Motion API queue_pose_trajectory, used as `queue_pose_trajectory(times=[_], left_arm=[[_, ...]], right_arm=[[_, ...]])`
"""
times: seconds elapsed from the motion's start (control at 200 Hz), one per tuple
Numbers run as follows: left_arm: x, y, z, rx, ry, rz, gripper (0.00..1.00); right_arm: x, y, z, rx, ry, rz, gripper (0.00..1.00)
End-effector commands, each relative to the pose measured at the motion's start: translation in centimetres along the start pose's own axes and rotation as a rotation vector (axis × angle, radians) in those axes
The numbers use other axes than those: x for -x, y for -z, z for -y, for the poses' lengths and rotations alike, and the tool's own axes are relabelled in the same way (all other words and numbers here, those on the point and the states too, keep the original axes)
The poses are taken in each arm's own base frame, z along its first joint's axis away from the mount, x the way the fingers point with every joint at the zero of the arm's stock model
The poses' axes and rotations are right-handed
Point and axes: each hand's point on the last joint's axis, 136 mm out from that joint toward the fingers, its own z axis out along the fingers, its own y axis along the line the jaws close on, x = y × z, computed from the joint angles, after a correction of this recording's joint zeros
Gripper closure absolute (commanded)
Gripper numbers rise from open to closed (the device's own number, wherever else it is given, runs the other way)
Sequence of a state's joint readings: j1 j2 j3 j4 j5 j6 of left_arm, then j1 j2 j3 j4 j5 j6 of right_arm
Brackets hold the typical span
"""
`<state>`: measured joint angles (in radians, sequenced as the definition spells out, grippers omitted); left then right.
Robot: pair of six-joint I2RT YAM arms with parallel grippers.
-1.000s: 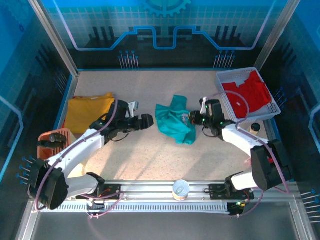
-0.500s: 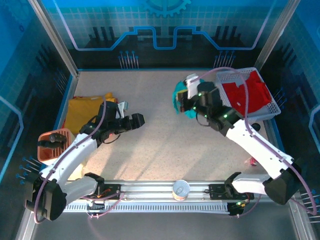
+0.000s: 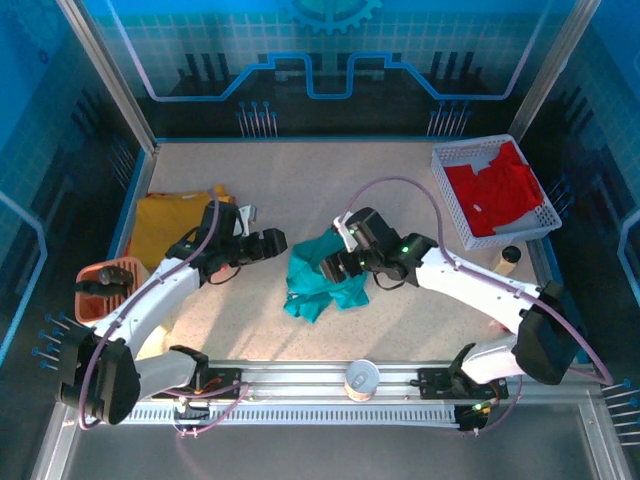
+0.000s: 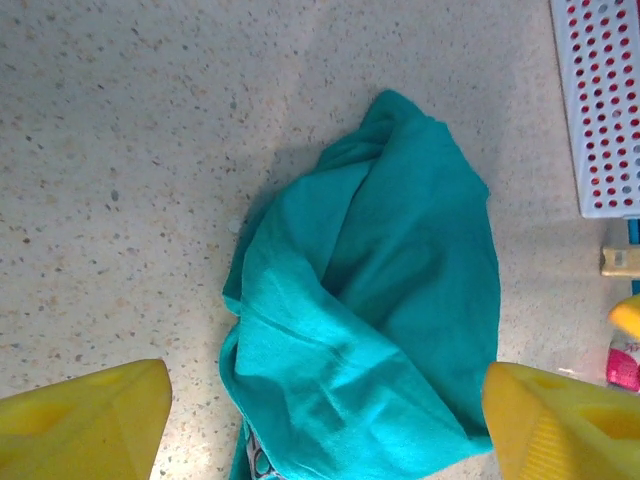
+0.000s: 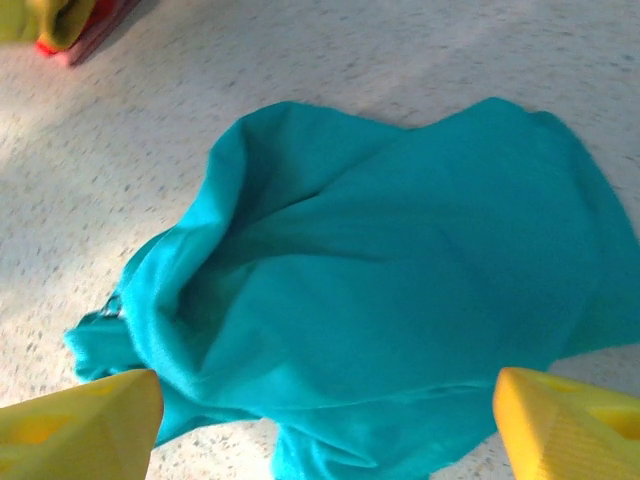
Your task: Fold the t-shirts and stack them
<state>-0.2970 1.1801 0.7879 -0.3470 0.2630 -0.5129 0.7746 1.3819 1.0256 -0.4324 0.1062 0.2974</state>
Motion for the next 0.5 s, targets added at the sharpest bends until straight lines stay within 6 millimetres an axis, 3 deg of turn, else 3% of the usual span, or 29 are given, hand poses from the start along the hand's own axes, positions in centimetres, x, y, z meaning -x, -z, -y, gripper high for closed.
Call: queue_pose_trajectory(times=[0.0,0.11,0.17,0.235,0.335,0.365,0.495], left_arm=[[-1.1,-0.5,1.6,0.015,-0.108,-0.027,0.19],[-2.7,-1.4,3.6,0.006,-0.136,-0.064,0.21],[-3.6,-1.8,4.7,0.007,-0.146,-0.080,0.24],[-4.8,-2.3,6.0,0.011,-0.166,-0.105,0.28],[-6.5,-2.9,8.2,0.036,-0.239,-0.120,0.29],[-7.1,-3.3,8.7,0.042,-0.257,-0.129,0.29],[-9.7,-5.3,10.8,0.080,-0.351,-0.176,0.30]], right_arm=[[1.3,1.0,2.8,-0.056,-0.141,0.051,0.13],[0.3,0.7,5.2,-0.085,-0.266,0.044,0.12],[-0.7,0.4,6.7,-0.106,-0.337,0.024,0.04],[-1.8,0.2,8.3,-0.122,-0.423,0.002,0.02],[-3.0,0.4,10.4,-0.129,-0.551,0.001,0.00],[-4.4,0.1,10.9,-0.135,-0.586,-0.016,0.00],[-5.7,0.7,12.8,-0.140,-0.703,0.013,0.00]])
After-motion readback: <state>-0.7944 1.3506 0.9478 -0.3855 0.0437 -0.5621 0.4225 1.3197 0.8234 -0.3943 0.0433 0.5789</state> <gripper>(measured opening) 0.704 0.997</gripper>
